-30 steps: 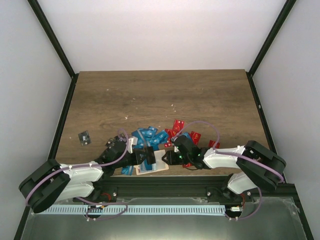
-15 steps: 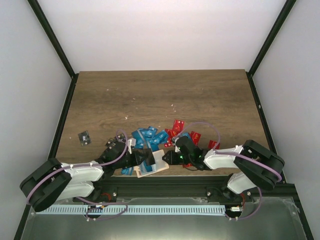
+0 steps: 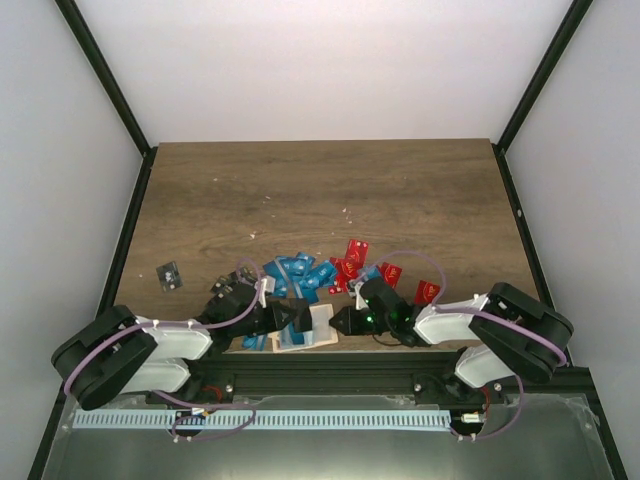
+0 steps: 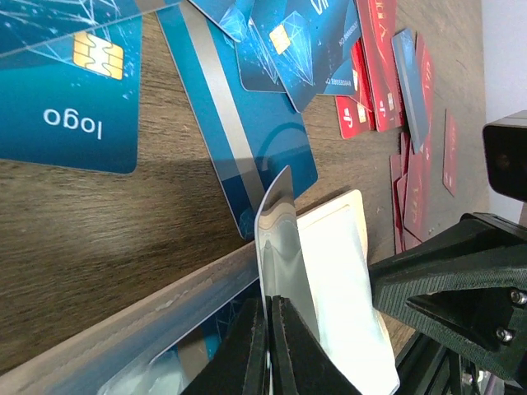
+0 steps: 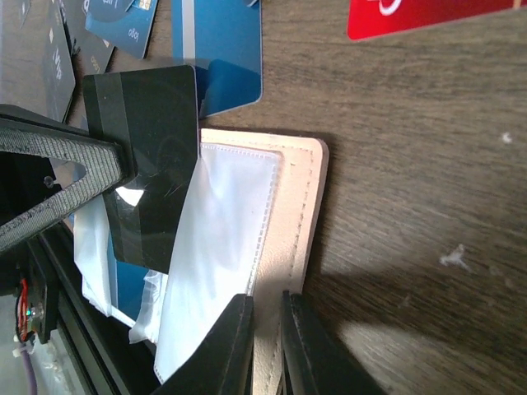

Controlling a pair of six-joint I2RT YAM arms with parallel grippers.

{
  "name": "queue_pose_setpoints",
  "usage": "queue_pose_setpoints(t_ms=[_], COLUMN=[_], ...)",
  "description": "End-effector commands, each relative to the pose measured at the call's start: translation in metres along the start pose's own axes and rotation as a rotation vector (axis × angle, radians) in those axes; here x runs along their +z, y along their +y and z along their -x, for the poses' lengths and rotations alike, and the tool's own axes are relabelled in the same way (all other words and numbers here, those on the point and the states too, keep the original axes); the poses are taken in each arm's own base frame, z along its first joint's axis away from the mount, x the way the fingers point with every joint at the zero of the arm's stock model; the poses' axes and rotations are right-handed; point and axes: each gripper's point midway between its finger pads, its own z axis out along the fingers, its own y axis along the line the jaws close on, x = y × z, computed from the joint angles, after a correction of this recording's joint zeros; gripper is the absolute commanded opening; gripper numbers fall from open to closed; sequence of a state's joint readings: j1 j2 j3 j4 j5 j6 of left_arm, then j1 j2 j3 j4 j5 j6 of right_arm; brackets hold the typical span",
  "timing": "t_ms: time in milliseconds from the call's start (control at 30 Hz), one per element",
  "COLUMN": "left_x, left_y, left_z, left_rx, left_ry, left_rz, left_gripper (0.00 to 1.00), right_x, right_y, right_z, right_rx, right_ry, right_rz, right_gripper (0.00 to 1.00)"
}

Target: Put the credit cards into the card holder

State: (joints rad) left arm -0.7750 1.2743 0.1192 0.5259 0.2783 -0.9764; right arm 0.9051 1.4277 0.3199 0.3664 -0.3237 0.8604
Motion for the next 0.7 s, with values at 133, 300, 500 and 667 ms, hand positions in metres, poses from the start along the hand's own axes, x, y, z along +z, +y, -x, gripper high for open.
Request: queue_pose_setpoints(t_ms=[133, 300, 500, 667], left_x=[-0.001, -0.005, -0.011, -0.013], left_y=[0.012, 0.003, 0.012, 0.009], left_z=[-0.02, -0.023, -0.022, -0.022], left_rx=[-0.008, -0.004, 0.014, -0.011], left_ry=[0.079, 0.108, 0.099, 0.099], left_rz=[0.033, 0.006, 0.072, 0.06], left_gripper=[0.04, 0.04, 0.04, 0.04], right_x=[-0.002, 0.008, 0.019, 0.021], right_y=[0.013, -0.021, -0.06, -0.079], right_z=[-0.019, -0.022, -0.035, -0.043], right_rx=[0.016, 0.046, 0.073, 0.095], right_ry=[0.077, 0.074, 0.104, 0.11], right_rz=[0.112, -0.041, -0.174, -0.241], right_gripper=[0.05, 0.01, 0.01, 0.01])
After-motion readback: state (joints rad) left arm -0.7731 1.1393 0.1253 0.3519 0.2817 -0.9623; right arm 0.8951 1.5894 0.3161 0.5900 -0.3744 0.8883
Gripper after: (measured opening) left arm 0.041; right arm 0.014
